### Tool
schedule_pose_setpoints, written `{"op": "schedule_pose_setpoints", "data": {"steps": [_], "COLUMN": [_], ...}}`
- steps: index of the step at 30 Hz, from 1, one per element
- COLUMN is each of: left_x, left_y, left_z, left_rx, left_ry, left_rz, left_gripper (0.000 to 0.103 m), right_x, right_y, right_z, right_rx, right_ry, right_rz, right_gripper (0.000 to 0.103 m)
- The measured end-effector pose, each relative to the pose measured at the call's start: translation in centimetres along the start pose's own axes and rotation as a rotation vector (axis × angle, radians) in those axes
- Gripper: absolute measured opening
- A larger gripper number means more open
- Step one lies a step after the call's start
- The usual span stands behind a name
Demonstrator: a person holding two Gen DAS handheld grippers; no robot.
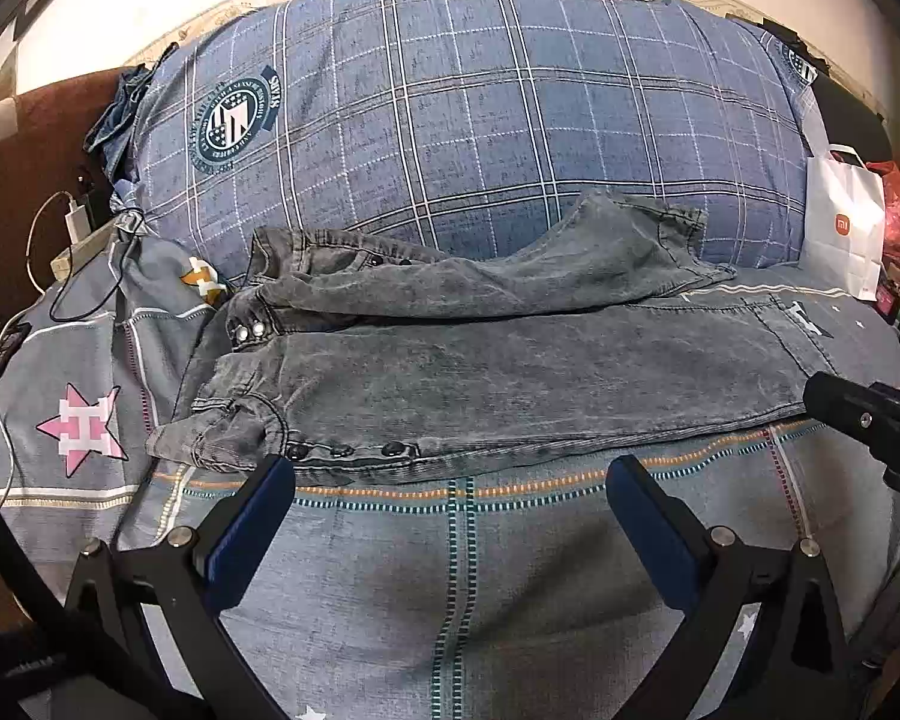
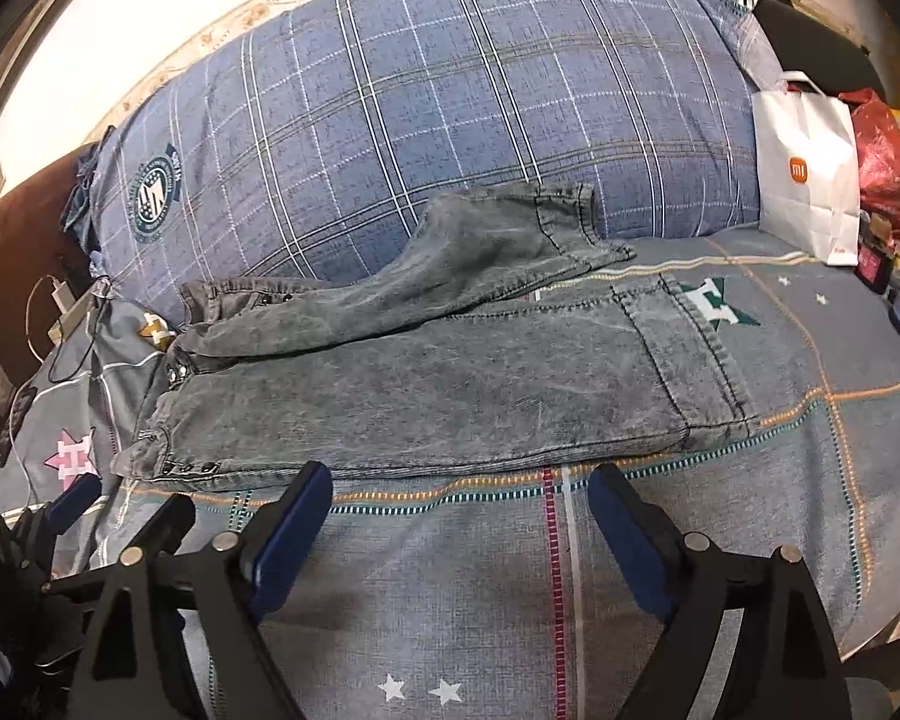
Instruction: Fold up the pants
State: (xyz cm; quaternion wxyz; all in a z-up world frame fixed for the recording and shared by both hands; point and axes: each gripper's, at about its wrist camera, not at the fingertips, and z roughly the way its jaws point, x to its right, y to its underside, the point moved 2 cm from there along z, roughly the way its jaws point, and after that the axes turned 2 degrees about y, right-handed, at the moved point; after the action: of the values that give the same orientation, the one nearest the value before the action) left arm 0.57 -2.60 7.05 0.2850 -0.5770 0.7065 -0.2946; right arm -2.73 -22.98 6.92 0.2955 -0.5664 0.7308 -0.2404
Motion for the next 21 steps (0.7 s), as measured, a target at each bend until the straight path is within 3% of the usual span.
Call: {"op": "schedule_pose_setpoints", "data": {"steps": [8, 21], "left_x": [0.0, 1.3], "left_y": [-1.0, -3.6], "left_z": [0.1, -0.2], "left_rx": [-0.012, -0.016], "left_ry": [0.019, 0.039], "left_rz": [-0.009, 0.020], "left_gripper": [0.103, 0.103], "right_x": [-0.3, 0.1], "right_y": [-0.5, -1.2], "right_z": [-0.7, -1.5], "right_rx": [0.028, 0.053], "right_ry": [0.026, -0.009], "right_rz": [-0.027, -0.013], "right_gripper": [0.089, 0.089]}}
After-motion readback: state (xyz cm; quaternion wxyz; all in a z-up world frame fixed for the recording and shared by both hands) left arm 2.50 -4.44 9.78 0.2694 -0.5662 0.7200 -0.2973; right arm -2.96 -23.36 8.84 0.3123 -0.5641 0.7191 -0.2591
